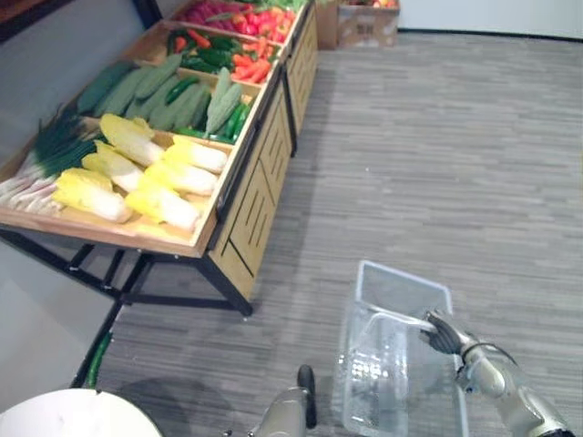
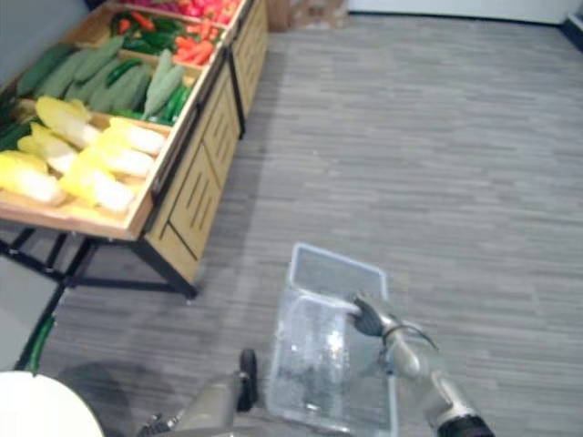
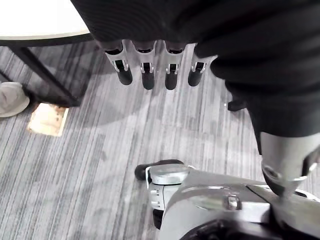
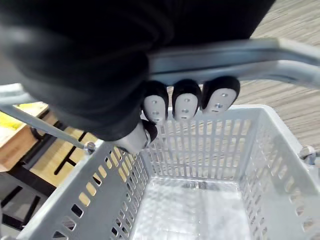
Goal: Pick vegetable in the basket
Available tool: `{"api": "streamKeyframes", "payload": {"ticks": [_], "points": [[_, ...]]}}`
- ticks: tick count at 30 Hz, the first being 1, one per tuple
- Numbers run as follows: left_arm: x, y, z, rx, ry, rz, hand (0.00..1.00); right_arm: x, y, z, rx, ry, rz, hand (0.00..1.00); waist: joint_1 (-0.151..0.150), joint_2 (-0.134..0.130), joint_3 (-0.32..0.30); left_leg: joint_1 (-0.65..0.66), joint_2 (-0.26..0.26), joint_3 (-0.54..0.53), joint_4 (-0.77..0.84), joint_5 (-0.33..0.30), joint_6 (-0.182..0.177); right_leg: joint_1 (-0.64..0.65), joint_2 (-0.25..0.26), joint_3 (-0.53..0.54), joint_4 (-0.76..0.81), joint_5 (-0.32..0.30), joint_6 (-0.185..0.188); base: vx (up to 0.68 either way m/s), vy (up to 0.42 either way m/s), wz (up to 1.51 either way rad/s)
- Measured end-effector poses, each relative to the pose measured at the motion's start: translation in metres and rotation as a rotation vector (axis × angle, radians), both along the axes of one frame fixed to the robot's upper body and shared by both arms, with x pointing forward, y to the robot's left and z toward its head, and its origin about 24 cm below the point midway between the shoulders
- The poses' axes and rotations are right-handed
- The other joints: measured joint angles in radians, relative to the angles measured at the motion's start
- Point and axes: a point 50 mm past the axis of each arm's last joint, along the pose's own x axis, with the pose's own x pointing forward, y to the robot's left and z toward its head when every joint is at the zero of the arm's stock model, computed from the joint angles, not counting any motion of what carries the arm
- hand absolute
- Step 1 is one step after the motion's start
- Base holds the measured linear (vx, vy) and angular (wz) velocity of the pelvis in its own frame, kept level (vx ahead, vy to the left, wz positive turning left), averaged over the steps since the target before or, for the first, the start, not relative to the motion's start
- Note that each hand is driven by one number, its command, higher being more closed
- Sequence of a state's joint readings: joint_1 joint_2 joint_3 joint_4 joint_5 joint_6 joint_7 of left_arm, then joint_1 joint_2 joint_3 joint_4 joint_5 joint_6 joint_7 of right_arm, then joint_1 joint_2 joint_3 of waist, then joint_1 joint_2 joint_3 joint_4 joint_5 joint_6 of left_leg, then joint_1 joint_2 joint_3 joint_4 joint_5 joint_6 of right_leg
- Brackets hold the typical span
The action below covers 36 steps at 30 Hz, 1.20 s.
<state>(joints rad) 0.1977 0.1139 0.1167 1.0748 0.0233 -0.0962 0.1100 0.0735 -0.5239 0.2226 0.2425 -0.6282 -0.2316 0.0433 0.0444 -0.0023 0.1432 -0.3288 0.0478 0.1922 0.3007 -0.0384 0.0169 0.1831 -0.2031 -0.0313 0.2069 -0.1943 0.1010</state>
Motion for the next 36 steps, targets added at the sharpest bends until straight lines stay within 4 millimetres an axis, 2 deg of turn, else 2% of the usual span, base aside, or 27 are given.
{"api": "streamKeyframes", "payload": {"ticks": [2, 3, 4, 5, 6, 8, 9, 10, 13, 14, 15, 17, 18, 19, 21, 22, 23, 24, 26, 29, 30, 31, 32, 33, 34, 35, 36], "points": [[-0.001, 0.001, 0.000, 0.002, 0.006, -0.004, 0.00, -0.002, 0.003, -0.002, 0.008, 0.011, -0.001, 1.00, 0.002, -0.005, -0.005, 0.080, -0.031, 0.019, -0.067, -0.024, 0.011, -0.099, -0.025, 0.053, 0.245, 0.068, 0.017, 0.39, 0.244, -0.12], [-0.002, 0.002, 0.000, 0.003, 0.010, -0.006, 0.00, -0.003, 0.003, -0.004, 0.013, 0.018, -0.004, 1.00, 0.001, -0.010, -0.009, 0.105, -0.039, 0.025, -0.091, -0.030, 0.014, -0.143, -0.029, 0.075, 0.333, 0.115, 0.053, 0.34, 0.213, -0.17], [-0.003, 0.002, 0.000, 0.006, 0.019, -0.021, 0.00, -0.001, 0.007, -0.004, 0.024, 0.010, -0.010, 1.00, 0.001, -0.017, -0.012, 0.161, -0.050, 0.038, -0.137, -0.038, 0.021, -0.221, -0.030, 0.118, 0.491, 0.233, 0.094, 0.34, 0.179, -0.19], [-0.003, 0.002, 0.000, 0.007, 0.026, -0.044, 0.00, 0.003, 0.009, -0.001, 0.029, -0.006, -0.002, 1.00, -0.002, -0.028, -0.012, 0.201, -0.057, 0.041, -0.162, -0.046, 0.026, -0.274, -0.027, 0.135, 0.608, 0.280, 0.109, 0.35, 0.158, -0.19], [-0.002, 0.007, 0.001, 0.022, 0.027, -0.061, 0.00, 0.003, 0.010, -0.001, 0.033, -0.008, 0.003, 1.00, -0.003, -0.034, -0.013, 0.238, -0.058, 0.040, -0.169, -0.055, 0.041, -0.321, -0.026, 0.127, 0.720, 0.266, 0.088, 0.36, 0.111, -0.10], [-0.001, 0.007, 0.001, 0.023, 0.029, -0.091, 0.00, 0.003, 0.010, 0.000, 0.033, -0.016, 0.001, 1.00, -0.013, -0.033, -0.014, 0.338, -0.058, 0.020, -0.195, -0.079, 0.051, -0.384, -0.039, 0.021, 0.854, 0.184, -0.038, 0.45, 0.056, 0.16], [0.006, 0.008, 0.002, 0.026, 0.013, -0.095, 0.00, 0.004, 0.009, 0.000, 0.032, -0.020, -0.003, 1.00, -0.028, -0.034, -0.022, 0.388, -0.049, -0.003, -0.220, -0.083, 0.054, -0.441, -0.048, -0.072, 0.844, 0.114, -0.074, 0.51, -0.018, 0.55], [0.012, 0.007, 0.003, 0.025, -0.003, -0.098, 0.00, 0.002, 0.009, -0.002, 0.034, -0.010, -0.007, 1.00, -0.038, -0.026, -0.017, 0.406, -0.034, -0.018, -0.218, -0.083, 0.053, -0.469, -0.038, -0.115, 0.779, 0.085, -0.073, 0.49, -0.088, 0.67], [0.020, 0.006, 0.004, 0.024, -0.020, -0.102, 0.00, 0.001, 0.007, -0.004, 0.032, -0.002, -0.017, 1.00, -0.047, -0.018, -0.006, 0.452, 0.017, -0.052, -0.211, -0.086, 0.048, -0.500, -0.003, -0.146, 0.501, 0.077, -0.065, 0.33, -0.174, 0.44], [0.021, 0.006, 0.004, 0.023, -0.022, -0.102, 0.00, 0.001, 0.007, -0.004, 0.033, -0.002, -0.020, 1.00, -0.050, -0.018, -0.006, 0.459, 0.032, -0.068, -0.209, -0.095, 0.033, -0.497, 0.008, -0.136, 0.373, 0.090, -0.047, 0.40, -0.322, 0.55], [0.020, 0.007, 0.004, 0.025, -0.021, -0.106, 0.00, 0.001, 0.007, -0.004, 0.035, -0.003, -0.024, 1.00, -0.052, -0.024, -0.009, 0.464, 0.046, -0.072, -0.203, -0.119, -0.004, -0.492, 0.016, -0.108, 0.218, 0.119, -0.014, 0.42, -0.377, 0.49], [0.019, 0.013, 0.005, 0.049, -0.011, -0.124, 0.00, 0.000, 0.010, -0.005, 0.053, -0.001, -0.031, 1.00, -0.051, -0.070, -0.012, 0.478, 0.042, -0.098, -0.190, -0.169, -0.067, -0.481, 0.003, -0.053, 0.031, 0.219, -0.001, 0.38, -0.396, 0.46], [0.018, 0.024, 0.007, 0.075, -0.005, -0.133, 0.00, -0.004, 0.012, -0.007, 0.067, 0.006, -0.037, 1.00, -0.052, -0.111, -0.012, 0.490, 0.029, -0.115, -0.176, -0.209, -0.104, -0.456, -0.018, -0.029, -0.025, 0.296, 0.001, 0.29, -0.359, 0.31], [0.019, 0.014, 0.004, 0.051, 0.006, -0.127, 0.00, -0.003, 0.005, -0.009, 0.047, 0.019, -0.056, 1.00, -0.039, -0.052, 0.004, 0.498, 0.077, -0.126, -0.159, -0.240, -0.123, -0.455, 0.025, -0.056, 0.015, 0.276, 0.009, 0.30, -0.396, 0.30], [0.017, 0.000, 0.000, 0.012, 0.011, -0.138, 0.00, -0.001, 0.000, -0.007, 0.034, 0.013, -0.081, 1.00, -0.042, -0.008, 0.011, 0.511, 0.129, -0.136, -0.155, -0.234, -0.124, -0.462, 0.064, -0.084, 0.097, 0.169, -0.012, 0.25, -0.319, 0.18], [0.015, 0.000, 0.000, 0.010, 0.016, -0.137, 0.00, -0.001, -0.002, -0.006, 0.033, 0.012, -0.090, 1.00, -0.046, -0.004, 0.009, 0.518, 0.134, -0.146, -0.157, -0.225, -0.129, -0.466, 0.063, -0.091, 0.129, 0.143, -0.019, 0.22, -0.264, 0.25], [0.014, -0.001, 0.000, 0.008, 0.019, -0.134, 0.00, -0.003, -0.006, -0.007, 0.032, 0.015, -0.109, 1.00, -0.046, 0.001, 0.004, 0.529, 0.141, -0.157, -0.152, -0.208, -0.145, -0.469, 0.060, -0.101, 0.183, 0.101, -0.025, 0.36, -0.373, 0.50], [0.013, -0.003, -0.001, 0.011, 0.018, -0.122, 0.00, -0.006, -0.009, -0.008, 0.015, 0.032, -0.111, 1.00, -0.058, 0.021, -0.013, 0.430, 0.158, -0.216, 0.012, -0.152, -0.173, -0.448, 0.063, -0.145, 0.164, 0.075, -0.049, 0.42, -0.413, 0.49], [0.011, -0.004, -0.001, 0.011, 0.021, -0.112, 0.00, -0.006, -0.009, -0.009, 0.011, 0.043, -0.104, 1.00, -0.059, 0.026, -0.015, 0.409, 0.159, -0.234, 0.060, -0.109, -0.196, -0.414, 0.069, -0.153, 0.148, 0.085, -0.057, 0.29, -0.211, 0.20], [0.012, -0.006, -0.001, 0.006, 0.016, -0.110, 0.00, -0.006, -0.009, -0.010, 0.013, 0.045, -0.099, 1.00, -0.060, 0.031, -0.014, 0.335, 0.157, -0.236, 0.221, -0.041, -0.189, -0.368, 0.080, -0.166, 0.106, 0.079, -0.066, 0.14, -0.111, 0.07], [0.016, -0.007, -0.001, 0.002, 0.001, -0.104, 0.00, -0.010, -0.008, -0.012, 0.006, 0.060, -0.091, 1.00, -0.055, 0.042, 0.003, 0.274, 0.168, -0.237, 0.373, 0.056, -0.175, -0.310, 0.101, -0.170, 0.048, 0.069, -0.072, 0.09, -0.118, -0.13], [0.015, -0.006, -0.001, 0.000, 0.002, -0.095, 0.00, -0.016, -0.004, -0.018, 0.006, 0.092, -0.076, 1.00, -0.029, 0.031, 0.022, 0.224, 0.165, -0.251, 0.492, 0.217, -0.178, -0.224, 0.119, -0.147, -0.029, 0.078, -0.092, 0.13, -0.113, -0.23], [0.013, -0.006, -0.001, 0.000, 0.004, -0.086, 0.00, -0.020, -0.003, -0.021, 0.007, 0.104, -0.069, 1.00, -0.017, 0.028, 0.023, 0.208, 0.157, -0.260, 0.536, 0.253, -0.195, -0.189, 0.114, -0.140, -0.060, 0.086, -0.104, 0.16, -0.080, -0.27], [0.014, -0.007, -0.001, -0.004, 0.000, -0.077, 0.00, -0.021, -0.003, -0.021, 0.006, 0.108, -0.068, 1.00, -0.015, 0.032, 0.023, 0.155, 0.142, -0.233, 0.609, 0.033, -0.179, -0.163, 0.108, -0.137, -0.070, 0.089, -0.109, 0.16, -0.056, -0.15], [0.015, -0.008, -0.001, -0.009, -0.007, -0.067, 0.00, -0.021, -0.002, -0.022, 0.009, 0.108, -0.068, 1.00, -0.013, 0.034, 0.023, 0.119, 0.134, -0.189, 0.598, -0.056, -0.143, -0.158, 0.104, -0.136, -0.070, 0.086, -0.117, 0.17, -0.034, -0.22], [0.016, -0.009, 0.000, -0.011, -0.015, -0.069, 0.00, -0.021, -0.002, -0.022, 0.011, 0.108, -0.068, 1.00, -0.009, 0.035, 0.023, 0.094, 0.111, -0.135, 0.504, -0.102, -0.121, -0.157, 0.101, -0.123, -0.070, 0.080, -0.117, 0.14, -0.011, -0.25], [0.016, -0.009, 0.000, -0.011, -0.017, -0.068, 0.00, -0.021, -0.002, -0.022, 0.012, 0.107, -0.066, 1.00, -0.008, 0.035, 0.023, 0.087, 0.097, -0.124, 0.434, -0.106, -0.124, -0.155, 0.101, -0.119, -0.068, 0.077, -0.114, 0.19, 0.035, -0.28]]}}
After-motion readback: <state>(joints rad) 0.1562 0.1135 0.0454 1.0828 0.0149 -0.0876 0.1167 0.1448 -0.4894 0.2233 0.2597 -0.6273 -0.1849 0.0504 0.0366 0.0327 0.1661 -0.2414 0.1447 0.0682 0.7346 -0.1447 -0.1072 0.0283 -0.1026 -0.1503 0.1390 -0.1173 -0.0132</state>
